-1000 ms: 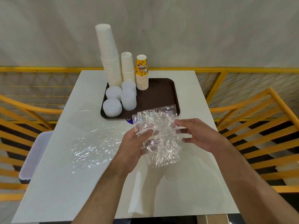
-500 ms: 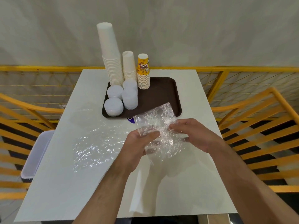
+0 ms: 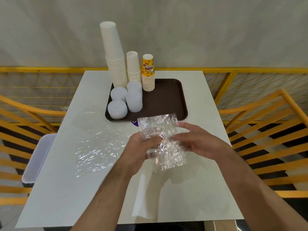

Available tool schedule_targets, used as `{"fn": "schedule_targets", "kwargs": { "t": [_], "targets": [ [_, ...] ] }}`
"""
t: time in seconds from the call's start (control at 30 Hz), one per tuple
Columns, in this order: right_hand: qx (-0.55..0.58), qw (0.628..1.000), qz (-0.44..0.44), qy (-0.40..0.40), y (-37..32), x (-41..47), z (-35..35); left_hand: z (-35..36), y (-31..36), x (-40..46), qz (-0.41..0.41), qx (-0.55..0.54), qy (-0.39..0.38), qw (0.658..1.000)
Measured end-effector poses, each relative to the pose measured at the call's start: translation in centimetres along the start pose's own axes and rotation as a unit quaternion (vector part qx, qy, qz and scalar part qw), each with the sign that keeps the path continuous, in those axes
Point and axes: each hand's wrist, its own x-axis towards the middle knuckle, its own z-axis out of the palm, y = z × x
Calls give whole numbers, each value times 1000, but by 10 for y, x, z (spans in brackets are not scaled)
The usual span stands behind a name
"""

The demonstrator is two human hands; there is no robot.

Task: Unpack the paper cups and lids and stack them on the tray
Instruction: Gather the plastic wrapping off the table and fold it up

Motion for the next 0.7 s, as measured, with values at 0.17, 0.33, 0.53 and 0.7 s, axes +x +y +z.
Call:
{"fn": "schedule_targets", "kwargs": {
  "t": [0.17,0.33,0.53,0.7],
  "targets": [
    [-2,999,-23,30,0,3,4,-3,5,-3,9,25,-24,999],
    [-14,996,-45,72,-2,3,3,-16,4,-6,10,73,-27,997],
    [-13,997,-53,61,-6,4,4,-14,10,-9,36,109,-22,993],
    [18,998,-48,47,-12,4,-2,-18,19,-14,26,69,-64,995]
  ]
}}
